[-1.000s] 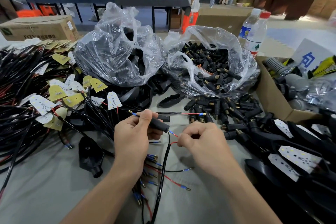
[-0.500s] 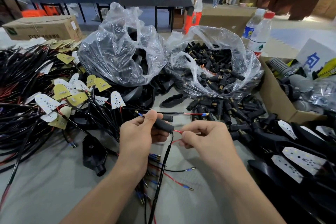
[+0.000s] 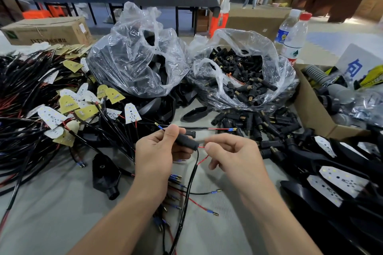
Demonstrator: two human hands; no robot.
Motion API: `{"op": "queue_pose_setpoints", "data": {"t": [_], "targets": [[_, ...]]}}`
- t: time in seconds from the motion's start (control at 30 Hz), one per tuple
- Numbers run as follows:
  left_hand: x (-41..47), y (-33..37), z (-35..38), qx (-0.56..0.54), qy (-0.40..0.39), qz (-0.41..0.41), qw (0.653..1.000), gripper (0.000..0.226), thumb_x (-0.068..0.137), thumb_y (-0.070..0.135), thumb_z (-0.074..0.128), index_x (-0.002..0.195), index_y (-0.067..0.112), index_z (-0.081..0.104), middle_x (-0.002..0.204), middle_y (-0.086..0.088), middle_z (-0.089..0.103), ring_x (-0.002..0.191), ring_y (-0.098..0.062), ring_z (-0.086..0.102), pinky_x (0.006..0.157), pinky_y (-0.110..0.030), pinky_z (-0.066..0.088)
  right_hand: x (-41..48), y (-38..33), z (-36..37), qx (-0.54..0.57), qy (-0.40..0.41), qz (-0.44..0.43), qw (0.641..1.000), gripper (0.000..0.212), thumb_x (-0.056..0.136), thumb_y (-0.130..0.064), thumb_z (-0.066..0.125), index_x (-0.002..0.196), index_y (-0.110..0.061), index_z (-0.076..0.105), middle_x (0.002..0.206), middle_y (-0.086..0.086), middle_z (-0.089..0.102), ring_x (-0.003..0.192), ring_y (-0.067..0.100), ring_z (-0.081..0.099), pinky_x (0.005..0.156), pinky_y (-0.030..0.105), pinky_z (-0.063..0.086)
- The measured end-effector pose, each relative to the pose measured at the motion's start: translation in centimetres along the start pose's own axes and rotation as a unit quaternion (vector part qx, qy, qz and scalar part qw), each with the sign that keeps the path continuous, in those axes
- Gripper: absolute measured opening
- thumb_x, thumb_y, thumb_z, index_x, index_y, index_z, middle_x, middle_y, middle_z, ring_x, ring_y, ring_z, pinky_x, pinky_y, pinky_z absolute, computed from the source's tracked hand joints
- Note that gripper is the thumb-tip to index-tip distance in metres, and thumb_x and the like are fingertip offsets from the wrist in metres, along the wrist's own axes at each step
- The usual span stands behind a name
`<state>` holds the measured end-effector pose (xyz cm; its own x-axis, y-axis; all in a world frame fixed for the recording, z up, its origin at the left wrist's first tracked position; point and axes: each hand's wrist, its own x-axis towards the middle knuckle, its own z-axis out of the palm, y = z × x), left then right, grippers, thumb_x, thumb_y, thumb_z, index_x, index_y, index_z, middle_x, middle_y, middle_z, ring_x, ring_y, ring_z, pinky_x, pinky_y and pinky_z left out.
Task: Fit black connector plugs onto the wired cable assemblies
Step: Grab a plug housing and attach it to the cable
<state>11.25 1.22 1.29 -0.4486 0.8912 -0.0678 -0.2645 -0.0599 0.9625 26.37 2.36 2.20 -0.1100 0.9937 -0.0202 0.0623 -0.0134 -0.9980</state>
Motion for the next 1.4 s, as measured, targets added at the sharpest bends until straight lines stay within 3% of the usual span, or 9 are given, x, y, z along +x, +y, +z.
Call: {"op": "queue_pose_setpoints", "data": {"t": [0.2, 0.37, 0.43, 0.6, 0.7, 0.77, 0.97, 1.17, 1.4], "targets": [[-0.3, 0.3, 0.0, -0.027, -0.04, -0.002, 0.999, 0.027, 0.087, 0.034, 0.068, 0.071, 0.016, 0.079, 0.081, -0.018, 0.077, 0.053, -0.019, 0.067, 0.051, -0.023, 0.054, 0.2, 0.2, 0.3, -0.04, -0.025, -0.007, 0.999, 0.019, 0.087, -0.006, 0.074, 0.071, -0.015, 0.079, 0.059, 0.008, 0.071, 0.05, 0.012, 0.064, 0.05, 0.023, 0.045], [-0.2, 0.5, -0.1, -0.022, -0.054, 0.008, 0.998, 0.026, 0.08, 0.038, 0.068, 0.07, 0.016, 0.079, 0.083, -0.017, 0.078, 0.058, -0.02, 0.069, 0.053, -0.022, 0.055, 0.2, 0.2, -0.3, 0.071, -0.056, 0.037, 0.995, 0.019, 0.09, 0.003, 0.068, 0.099, -0.012, 0.076, 0.072, 0.015, 0.075, 0.061, 0.023, 0.072, 0.055, 0.024, 0.052], [-0.1, 0.5, -0.2, -0.027, -0.046, 0.006, 0.999, 0.026, 0.081, 0.036, 0.067, 0.07, 0.016, 0.079, 0.083, -0.018, 0.077, 0.058, -0.021, 0.07, 0.052, -0.022, 0.055, 0.2, 0.1, -0.4, 0.084, -0.07, 0.045, 0.993, 0.02, 0.09, 0.008, 0.065, 0.093, -0.008, 0.076, 0.073, 0.016, 0.075, 0.061, 0.022, 0.071, 0.053, 0.023, 0.052], [-0.1, 0.3, -0.3, -0.01, -0.059, -0.008, 0.998, 0.024, 0.093, 0.025, 0.067, 0.076, 0.015, 0.08, 0.085, -0.015, 0.078, 0.056, -0.015, 0.067, 0.053, -0.021, 0.055, 0.3, 0.3, -0.1, 0.006, -0.045, 0.006, 0.999, 0.021, 0.084, 0.007, 0.07, 0.087, -0.013, 0.077, 0.06, 0.015, 0.071, 0.051, 0.018, 0.065, 0.052, 0.024, 0.049], [0.0, 0.3, -0.3, -0.038, -0.086, -0.048, 0.994, 0.025, 0.082, 0.034, 0.071, 0.091, 0.012, 0.079, 0.086, -0.018, 0.077, 0.055, -0.014, 0.066, 0.053, -0.021, 0.055, 0.3, 0.4, -0.3, -0.055, -0.032, -0.011, 0.998, 0.022, 0.084, -0.001, 0.074, 0.089, -0.021, 0.079, 0.057, 0.008, 0.071, 0.053, 0.017, 0.063, 0.058, 0.033, 0.05], [0.0, 0.2, -0.4, -0.024, -0.111, -0.055, 0.992, 0.031, 0.077, 0.04, 0.068, 0.086, 0.013, 0.081, 0.09, -0.017, 0.078, 0.059, -0.014, 0.068, 0.056, -0.021, 0.055, 0.3, 0.7, -0.5, -0.07, -0.019, -0.01, 0.997, 0.02, 0.084, -0.003, 0.075, 0.089, -0.021, 0.078, 0.057, 0.006, 0.071, 0.053, 0.014, 0.063, 0.062, 0.034, 0.053], [0.3, 0.3, -0.7, -0.025, -0.129, -0.06, 0.99, 0.041, 0.086, 0.047, 0.057, 0.086, 0.016, 0.083, 0.09, -0.016, 0.078, 0.07, -0.017, 0.073, 0.058, -0.023, 0.056, 0.2, -0.1, -0.4, 0.133, -0.1, 0.021, 0.986, 0.021, 0.091, -0.005, 0.068, 0.075, -0.013, 0.078, 0.066, 0.013, 0.069, 0.048, 0.017, 0.062, 0.046, 0.021, 0.043], [0.2, 0.0, -0.5, -0.021, -0.071, -0.031, 0.997, 0.05, 0.109, 0.032, 0.041, 0.088, 0.011, 0.081, 0.095, -0.018, 0.078, 0.08, -0.025, 0.077, 0.063, -0.024, 0.058, 0.1, 0.2, -0.3, 0.061, -0.181, 0.092, 0.977, 0.023, 0.1, -0.01, 0.059, 0.084, -0.005, 0.075, 0.083, 0.017, 0.076, 0.048, 0.016, 0.062, 0.046, 0.018, 0.035], [0.6, 0.2, -0.8, -0.06, -0.11, -0.025, 0.992, 0.044, 0.104, 0.037, 0.043, 0.097, 0.019, 0.083, 0.106, -0.015, 0.078, 0.097, -0.024, 0.076, 0.073, -0.023, 0.059, 0.0, 0.8, 1.2, 0.09, -0.155, 0.084, 0.98, 0.026, 0.093, -0.007, 0.069, 0.068, -0.012, 0.074, 0.063, 0.015, 0.069, 0.039, 0.012, 0.053, 0.04, 0.018, 0.035]]}}
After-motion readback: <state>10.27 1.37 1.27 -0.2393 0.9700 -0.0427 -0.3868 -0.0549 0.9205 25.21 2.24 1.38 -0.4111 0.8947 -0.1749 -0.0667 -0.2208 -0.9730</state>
